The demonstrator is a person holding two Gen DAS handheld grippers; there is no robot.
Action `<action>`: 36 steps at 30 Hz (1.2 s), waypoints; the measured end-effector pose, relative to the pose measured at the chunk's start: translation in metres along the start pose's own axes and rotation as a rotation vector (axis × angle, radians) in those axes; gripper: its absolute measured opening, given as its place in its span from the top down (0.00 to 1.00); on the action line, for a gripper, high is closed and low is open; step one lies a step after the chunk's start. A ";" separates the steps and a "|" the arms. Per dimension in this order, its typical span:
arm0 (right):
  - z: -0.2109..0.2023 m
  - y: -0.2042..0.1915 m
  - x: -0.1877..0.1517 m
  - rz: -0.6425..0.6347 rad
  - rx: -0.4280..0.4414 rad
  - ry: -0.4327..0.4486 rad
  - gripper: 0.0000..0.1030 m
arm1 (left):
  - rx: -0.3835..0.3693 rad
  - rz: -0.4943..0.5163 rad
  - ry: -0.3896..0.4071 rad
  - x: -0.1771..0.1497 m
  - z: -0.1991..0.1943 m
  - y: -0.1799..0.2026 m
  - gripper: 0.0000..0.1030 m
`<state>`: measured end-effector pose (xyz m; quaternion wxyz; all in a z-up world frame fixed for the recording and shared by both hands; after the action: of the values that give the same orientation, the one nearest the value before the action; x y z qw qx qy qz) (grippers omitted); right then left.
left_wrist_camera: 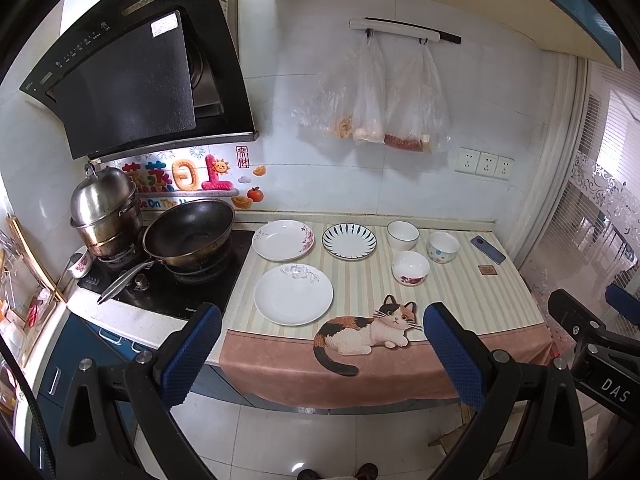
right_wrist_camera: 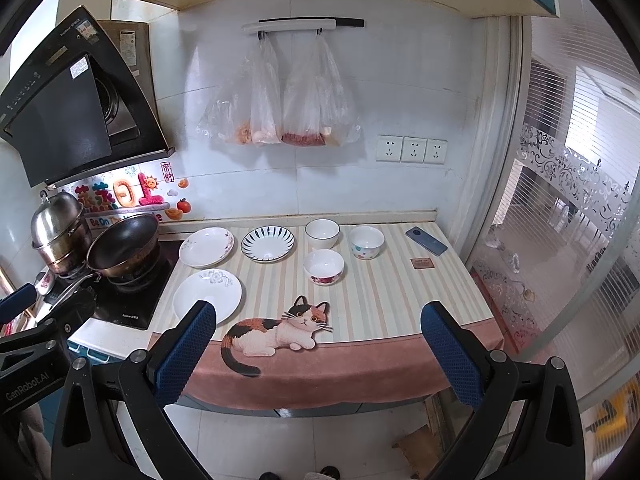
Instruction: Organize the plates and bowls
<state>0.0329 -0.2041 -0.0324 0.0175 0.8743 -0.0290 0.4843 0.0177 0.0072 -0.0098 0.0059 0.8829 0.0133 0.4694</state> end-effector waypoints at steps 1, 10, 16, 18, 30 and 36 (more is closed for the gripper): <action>0.000 0.001 0.000 -0.001 0.000 0.000 0.00 | 0.000 -0.001 0.000 -0.002 0.000 -0.001 0.00; 0.000 0.002 -0.002 -0.002 0.004 0.002 0.00 | 0.000 -0.002 0.000 -0.002 0.000 -0.002 0.00; 0.000 0.001 -0.002 -0.001 0.009 0.001 0.00 | 0.002 -0.002 0.000 -0.005 0.000 -0.003 0.00; 0.001 -0.001 -0.003 -0.003 0.010 0.000 0.00 | 0.003 -0.004 0.003 -0.006 -0.001 -0.005 0.00; 0.015 -0.008 -0.003 0.033 -0.004 0.001 0.00 | -0.023 -0.012 0.013 -0.011 0.009 -0.014 0.00; 0.077 -0.022 -0.025 0.098 0.086 -0.091 0.00 | 0.027 -0.017 -0.013 -0.023 0.072 -0.049 0.00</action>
<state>0.0863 -0.1862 -0.0944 -0.0451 0.8927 -0.0518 0.4453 0.0634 0.0561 -0.0702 -0.0018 0.8858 0.0270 0.4632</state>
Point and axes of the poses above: each gripper's, at about its wrist camera, not at the fingertips, and z roughly the way its jaws point, y to its right, x to its top, the point moved 4 cm from there along z, roughly the way its jaws point, and after that the axes turned 5 degrees about y, right-handed, at the moved point
